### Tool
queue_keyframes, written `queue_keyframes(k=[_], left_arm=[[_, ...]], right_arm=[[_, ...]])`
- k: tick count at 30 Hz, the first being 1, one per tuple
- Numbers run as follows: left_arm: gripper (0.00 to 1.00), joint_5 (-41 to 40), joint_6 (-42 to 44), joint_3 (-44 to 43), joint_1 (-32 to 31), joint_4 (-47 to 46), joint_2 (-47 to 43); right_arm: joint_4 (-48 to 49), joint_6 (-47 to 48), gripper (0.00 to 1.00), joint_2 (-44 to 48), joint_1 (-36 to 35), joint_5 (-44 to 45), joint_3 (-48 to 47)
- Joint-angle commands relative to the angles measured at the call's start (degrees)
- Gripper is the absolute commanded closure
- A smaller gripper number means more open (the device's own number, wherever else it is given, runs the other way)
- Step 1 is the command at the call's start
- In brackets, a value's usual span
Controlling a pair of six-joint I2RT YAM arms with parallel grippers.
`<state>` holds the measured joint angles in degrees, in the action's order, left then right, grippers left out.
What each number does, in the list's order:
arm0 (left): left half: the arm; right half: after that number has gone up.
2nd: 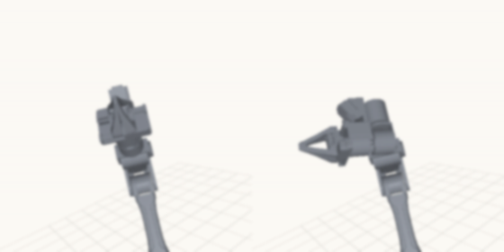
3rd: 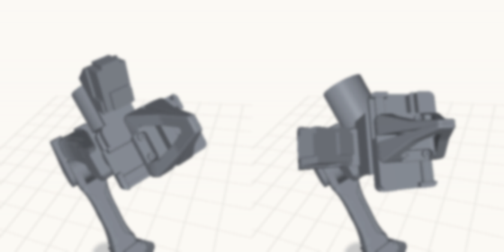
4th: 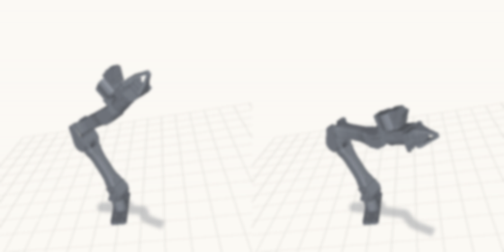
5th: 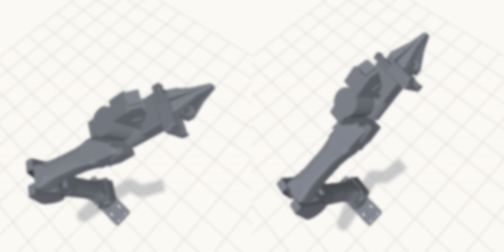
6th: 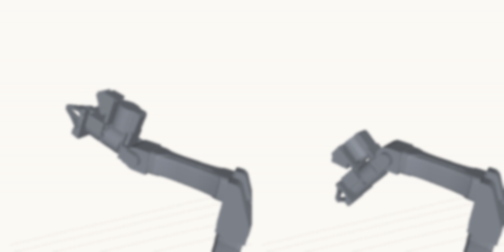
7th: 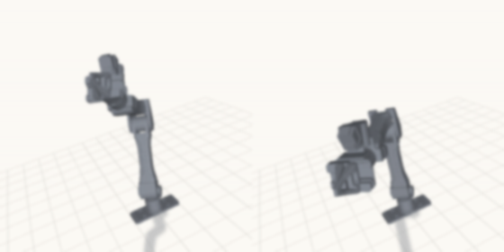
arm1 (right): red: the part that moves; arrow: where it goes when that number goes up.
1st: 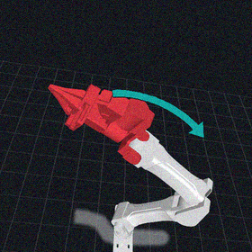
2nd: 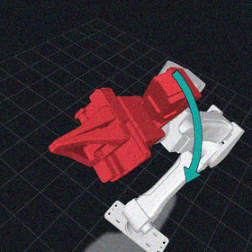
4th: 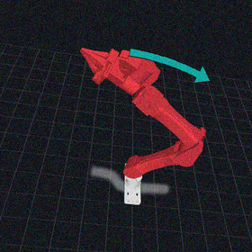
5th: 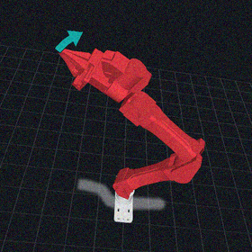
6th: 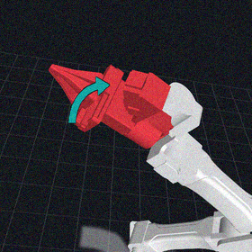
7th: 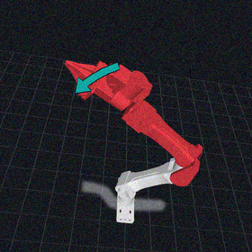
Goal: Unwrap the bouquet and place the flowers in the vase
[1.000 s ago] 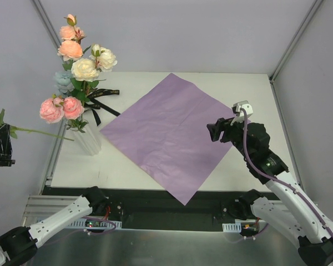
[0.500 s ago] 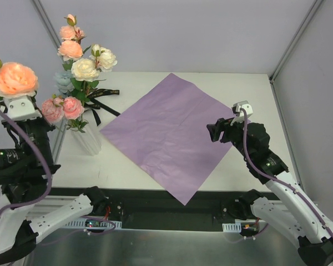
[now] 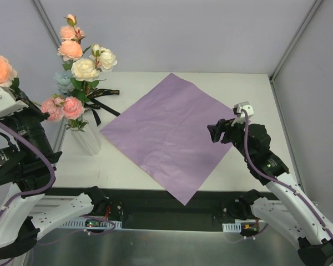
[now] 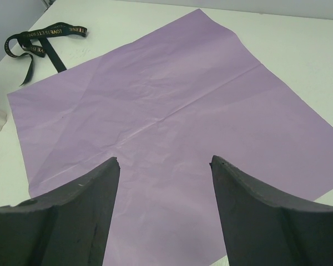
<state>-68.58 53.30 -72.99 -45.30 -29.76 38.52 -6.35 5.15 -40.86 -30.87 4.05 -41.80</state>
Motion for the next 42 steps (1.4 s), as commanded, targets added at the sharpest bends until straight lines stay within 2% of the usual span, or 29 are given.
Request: queue_keyframes(k=[1,16,28,32,34,35,37,42], left_arm=[[1.00,-1.2,-3.5,1.0,0.3,-4.6,-2.0],[1.00,-1.5,-9.4,10.8,0.3,-1.2,-7.5],[1.00,-0.9,-8.7,12.6,0.6,1.1,-6.4],[1.00,1.0,-8.7,11.9,0.7,4.6,-6.9],[1.00,2.9,-10.0,11.0,0.7,6.6,-7.5],[1.00,3.3,-11.5,10.7,0.7,11.2,-8.3],[1.00,4.0,-15.4,10.2,0.7,14.5,-8.9],[1.00,3.0,-17.1,13.3,0.6,12.7,-11.0]], right_arm=[[1.3,-0.4,0.30,1.0,0.4,0.0,0.0],[1.6,-0.6,0.30,0.2,0.5,-0.4,0.1],[2.2,-0.9,0.30,-0.9,0.6,-0.7,0.2],[2.4,-0.8,0.30,-1.2,0.7,-1.0,0.2],[2.5,-1.0,0.30,-1.4,0.8,-1.1,0.2],[2.5,-1.1,0.30,-1.6,0.8,-1.2,0.2],[2.5,-1.2,0.30,-1.9,0.8,-1.5,0.1],[2.7,-1.4,0.30,-2.4,0.8,-1.7,0.1]])
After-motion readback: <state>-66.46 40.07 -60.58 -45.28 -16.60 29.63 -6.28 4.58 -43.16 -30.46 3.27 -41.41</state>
